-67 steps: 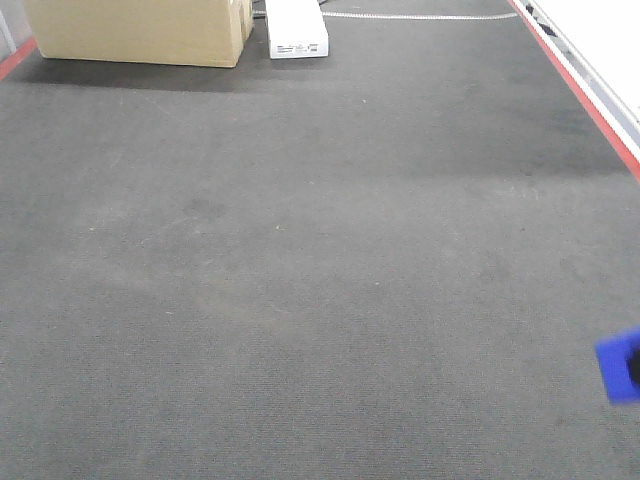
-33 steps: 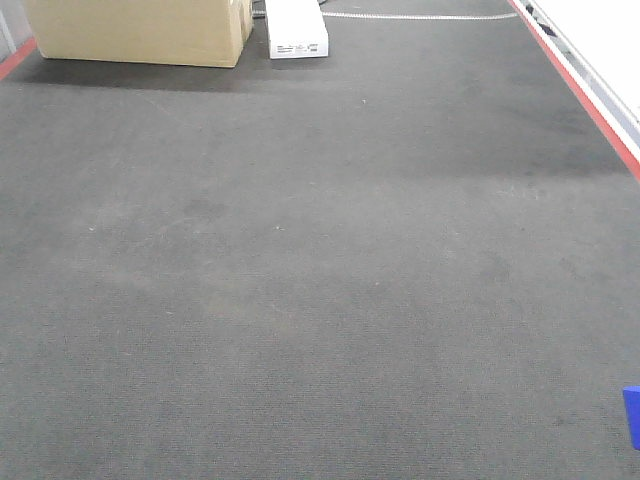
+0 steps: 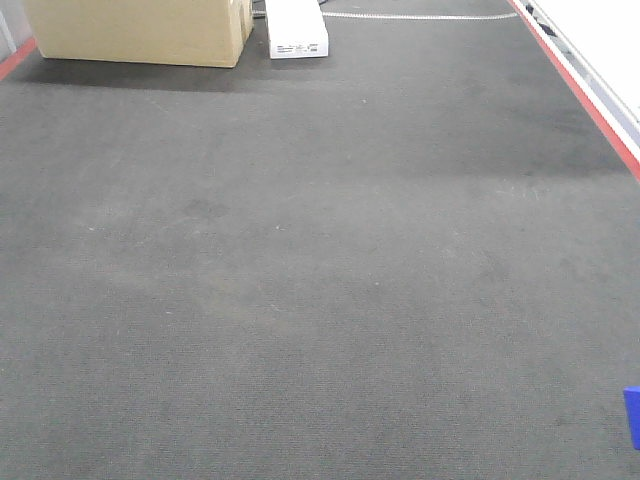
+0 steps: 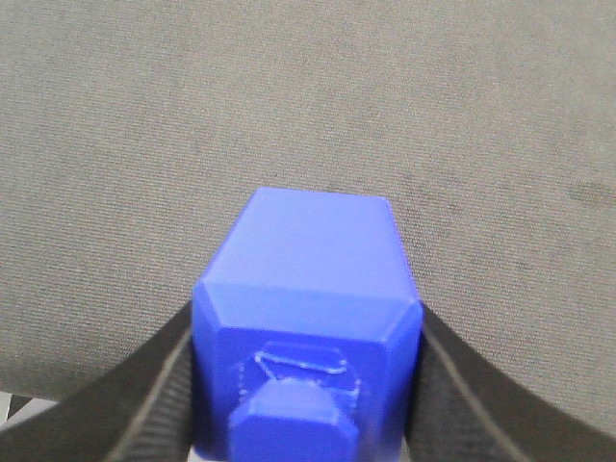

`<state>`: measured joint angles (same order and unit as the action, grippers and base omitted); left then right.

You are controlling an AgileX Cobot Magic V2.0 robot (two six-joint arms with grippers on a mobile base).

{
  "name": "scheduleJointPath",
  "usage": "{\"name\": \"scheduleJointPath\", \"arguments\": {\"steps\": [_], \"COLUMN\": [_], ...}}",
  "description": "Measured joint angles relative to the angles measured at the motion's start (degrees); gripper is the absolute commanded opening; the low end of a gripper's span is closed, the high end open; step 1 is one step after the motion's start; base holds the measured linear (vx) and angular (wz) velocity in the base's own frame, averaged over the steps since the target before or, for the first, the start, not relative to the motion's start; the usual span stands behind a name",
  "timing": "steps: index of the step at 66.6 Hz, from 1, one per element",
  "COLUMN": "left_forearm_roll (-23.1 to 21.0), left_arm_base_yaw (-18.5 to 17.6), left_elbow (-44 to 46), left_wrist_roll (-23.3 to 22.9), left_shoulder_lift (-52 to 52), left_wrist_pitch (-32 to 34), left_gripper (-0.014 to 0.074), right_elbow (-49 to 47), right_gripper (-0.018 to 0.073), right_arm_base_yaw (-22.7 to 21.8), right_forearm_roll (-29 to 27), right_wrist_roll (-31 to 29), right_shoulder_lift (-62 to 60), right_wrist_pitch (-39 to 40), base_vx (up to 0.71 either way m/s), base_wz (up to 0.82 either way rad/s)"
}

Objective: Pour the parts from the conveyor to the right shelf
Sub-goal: 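Lift the blue block with the right gripper and pull it back, then drive away from the conveyor holding the block in the right gripper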

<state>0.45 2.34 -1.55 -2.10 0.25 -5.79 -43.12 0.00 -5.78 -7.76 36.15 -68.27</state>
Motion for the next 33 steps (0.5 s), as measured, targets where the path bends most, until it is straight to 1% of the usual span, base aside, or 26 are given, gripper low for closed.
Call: {"name": "scheduleJointPath", "arguments": {"steps": [33], "left_forearm_roll": [0.0], "left_arm_base_yaw": [0.0], "left_elbow": [0.0], "left_wrist_roll": [0.0], "left_shoulder_lift": [0.0], "left_wrist_pitch": [0.0], "left_gripper": [-0.0006], "right_elbow": [0.0], "right_gripper": [-0.0005], "right_arm_base_yaw": [0.0], "right_forearm_roll": [0.0], "right_wrist_roll": [-0.1], "right_shoulder_lift": [0.0], "right_wrist_pitch": [0.0], "base_vx": [0.0], "base_wz": [0.0]}}
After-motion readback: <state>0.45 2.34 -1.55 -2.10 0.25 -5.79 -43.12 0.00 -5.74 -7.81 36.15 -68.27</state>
